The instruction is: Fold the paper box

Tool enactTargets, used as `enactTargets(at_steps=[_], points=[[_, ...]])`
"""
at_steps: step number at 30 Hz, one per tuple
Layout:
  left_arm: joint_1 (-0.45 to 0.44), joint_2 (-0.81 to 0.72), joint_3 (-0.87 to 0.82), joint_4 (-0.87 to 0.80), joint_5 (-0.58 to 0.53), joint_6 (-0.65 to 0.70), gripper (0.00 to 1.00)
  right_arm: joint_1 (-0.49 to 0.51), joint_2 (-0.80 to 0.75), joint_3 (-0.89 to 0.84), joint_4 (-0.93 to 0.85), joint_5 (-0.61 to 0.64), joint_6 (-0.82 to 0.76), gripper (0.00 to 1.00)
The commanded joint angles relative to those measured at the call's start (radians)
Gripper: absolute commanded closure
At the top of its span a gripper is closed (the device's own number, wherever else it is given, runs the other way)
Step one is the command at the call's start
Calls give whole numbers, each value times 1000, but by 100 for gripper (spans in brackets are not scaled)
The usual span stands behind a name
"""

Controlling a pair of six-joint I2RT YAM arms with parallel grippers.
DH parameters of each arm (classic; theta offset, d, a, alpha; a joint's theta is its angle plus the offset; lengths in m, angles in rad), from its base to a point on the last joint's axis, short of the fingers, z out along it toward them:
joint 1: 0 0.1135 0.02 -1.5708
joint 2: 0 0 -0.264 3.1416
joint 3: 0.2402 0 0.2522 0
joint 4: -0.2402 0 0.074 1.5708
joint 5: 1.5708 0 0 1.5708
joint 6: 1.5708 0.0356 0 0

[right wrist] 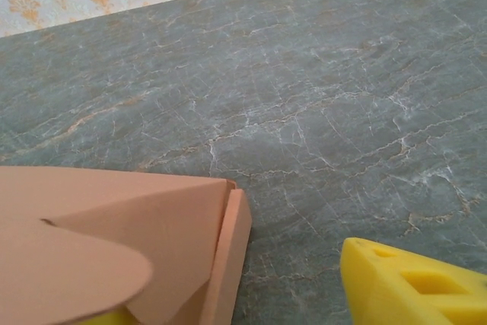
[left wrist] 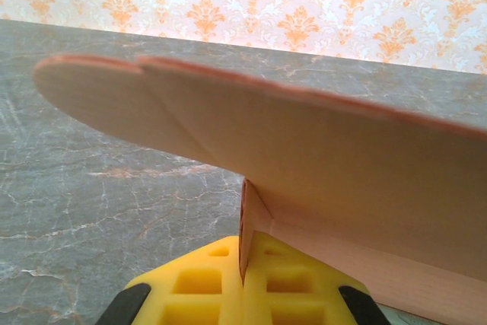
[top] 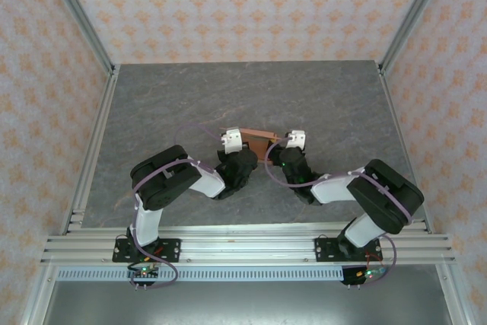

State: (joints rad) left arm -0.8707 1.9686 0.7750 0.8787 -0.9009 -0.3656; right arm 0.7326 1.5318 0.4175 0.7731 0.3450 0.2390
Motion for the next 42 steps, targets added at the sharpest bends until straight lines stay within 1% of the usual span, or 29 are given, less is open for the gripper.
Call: enactTargets(at_steps=[1,5,8,11,14,18,20,23,26,28,30,34,39,42], points=[[46,40,-46,-130,-178,-14,100,-29,-34,-32,-113,71,31,30],[45,37,-44,-134,-181,-13,100,-21,-38,-34,-140,39,43,26],[45,35,-42,-137,-181,-11,100,-4,-42,-31,-167,29,45,24],[46,36,-38,-140,-179,-9,100,5,-89,-34,-218,-2,49,23],[45,38,-36,-141,-178,-10,100,7,-182,-37,-323,-36,52,22],[45,41,-32,-141,-173,-4,100,7,-329,-5,-497,-21,25,22],[45,41,-30,-141,-171,3,100,-2,-378,42,-571,-29,-1,22],[45,42,-31,-139,-167,10,100,-62,-383,165,-679,-119,-25,22],[45,45,-31,-138,-159,20,100,-144,-353,283,-737,-250,-28,22],[45,47,-31,-136,-155,24,100,-203,-300,391,-800,-362,-20,22],[45,49,-29,-136,-155,31,100,-227,-238,492,-867,-414,-25,20],[45,47,-30,-135,-151,37,100,-248,-70,725,-1006,-487,0,17],[45,46,-32,-133,-151,43,100,-246,107,920,-1074,-546,32,16],[45,44,-34,-133,-148,43,100,-241,200,1008,-1109,-575,42,17]])
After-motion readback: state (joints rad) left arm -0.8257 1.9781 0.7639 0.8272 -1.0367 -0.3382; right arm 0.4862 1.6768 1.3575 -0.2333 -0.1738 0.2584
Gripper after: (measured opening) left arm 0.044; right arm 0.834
